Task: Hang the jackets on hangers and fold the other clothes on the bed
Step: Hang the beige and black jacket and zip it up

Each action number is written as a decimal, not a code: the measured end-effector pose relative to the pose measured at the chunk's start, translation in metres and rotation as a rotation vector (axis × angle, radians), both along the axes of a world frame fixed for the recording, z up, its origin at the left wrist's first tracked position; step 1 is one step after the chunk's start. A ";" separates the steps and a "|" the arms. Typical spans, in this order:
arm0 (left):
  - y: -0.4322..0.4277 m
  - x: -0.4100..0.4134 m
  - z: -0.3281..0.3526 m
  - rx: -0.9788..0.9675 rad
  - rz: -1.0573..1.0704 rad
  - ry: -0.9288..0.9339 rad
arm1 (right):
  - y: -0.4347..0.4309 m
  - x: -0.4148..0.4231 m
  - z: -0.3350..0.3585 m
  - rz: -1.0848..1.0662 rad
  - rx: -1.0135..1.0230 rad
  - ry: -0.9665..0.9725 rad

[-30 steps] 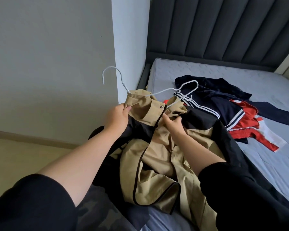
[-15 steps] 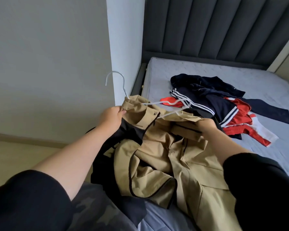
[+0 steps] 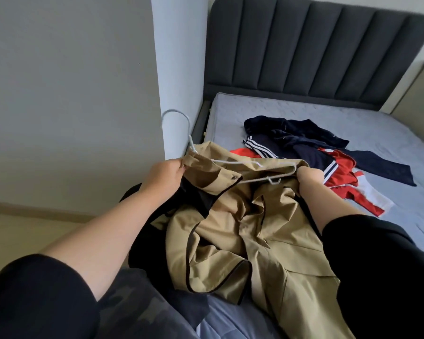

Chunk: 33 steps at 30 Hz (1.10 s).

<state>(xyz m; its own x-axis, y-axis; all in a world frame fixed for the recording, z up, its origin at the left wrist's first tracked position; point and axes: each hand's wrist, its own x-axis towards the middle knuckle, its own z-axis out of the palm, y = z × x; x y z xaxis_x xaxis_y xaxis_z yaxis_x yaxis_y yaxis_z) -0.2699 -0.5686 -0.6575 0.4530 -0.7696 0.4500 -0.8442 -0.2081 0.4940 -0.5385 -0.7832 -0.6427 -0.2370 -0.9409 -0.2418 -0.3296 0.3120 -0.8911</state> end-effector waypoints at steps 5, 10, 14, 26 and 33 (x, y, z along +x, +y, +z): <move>0.005 -0.002 -0.004 0.161 0.014 -0.246 | 0.008 -0.002 0.005 0.036 -0.005 0.021; 0.001 -0.006 -0.002 0.302 0.139 -0.293 | 0.018 0.012 0.016 0.237 0.059 -0.081; 0.000 -0.015 0.002 0.362 0.156 -0.400 | 0.034 0.037 0.045 0.401 -0.020 -0.052; -0.010 -0.019 0.028 0.032 0.148 0.161 | 0.075 0.080 0.082 0.758 -0.826 0.491; 0.003 0.000 0.061 0.014 0.229 0.108 | 0.072 0.099 0.083 0.860 -0.722 0.838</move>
